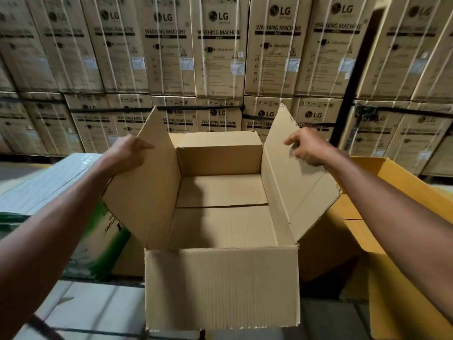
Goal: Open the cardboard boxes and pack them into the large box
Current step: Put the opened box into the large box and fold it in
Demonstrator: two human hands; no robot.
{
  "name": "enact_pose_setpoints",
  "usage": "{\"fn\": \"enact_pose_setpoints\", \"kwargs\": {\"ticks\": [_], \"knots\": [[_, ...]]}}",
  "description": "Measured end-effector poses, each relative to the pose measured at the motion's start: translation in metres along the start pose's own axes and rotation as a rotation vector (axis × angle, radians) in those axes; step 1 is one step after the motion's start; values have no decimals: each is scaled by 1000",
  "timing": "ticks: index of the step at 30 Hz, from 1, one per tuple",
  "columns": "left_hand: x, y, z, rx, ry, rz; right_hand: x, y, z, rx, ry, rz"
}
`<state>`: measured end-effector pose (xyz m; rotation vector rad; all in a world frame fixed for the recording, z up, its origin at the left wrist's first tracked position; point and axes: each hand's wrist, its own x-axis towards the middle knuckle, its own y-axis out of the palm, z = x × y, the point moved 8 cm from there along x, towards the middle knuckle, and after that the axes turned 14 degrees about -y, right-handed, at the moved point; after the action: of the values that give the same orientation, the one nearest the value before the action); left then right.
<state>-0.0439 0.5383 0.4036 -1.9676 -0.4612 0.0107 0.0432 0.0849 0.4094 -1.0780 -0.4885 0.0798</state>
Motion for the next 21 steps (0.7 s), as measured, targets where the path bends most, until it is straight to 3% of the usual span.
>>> {"fn": "enact_pose_setpoints", "kwargs": {"ticks": [14, 21], "knots": [[-90, -121, -75, -7, 68, -165, -84, -147, 46, -9, -68, -176], [-132, -151, -131, -7, 115, -247, -136, -236, 18, 30, -52, -243]]}}
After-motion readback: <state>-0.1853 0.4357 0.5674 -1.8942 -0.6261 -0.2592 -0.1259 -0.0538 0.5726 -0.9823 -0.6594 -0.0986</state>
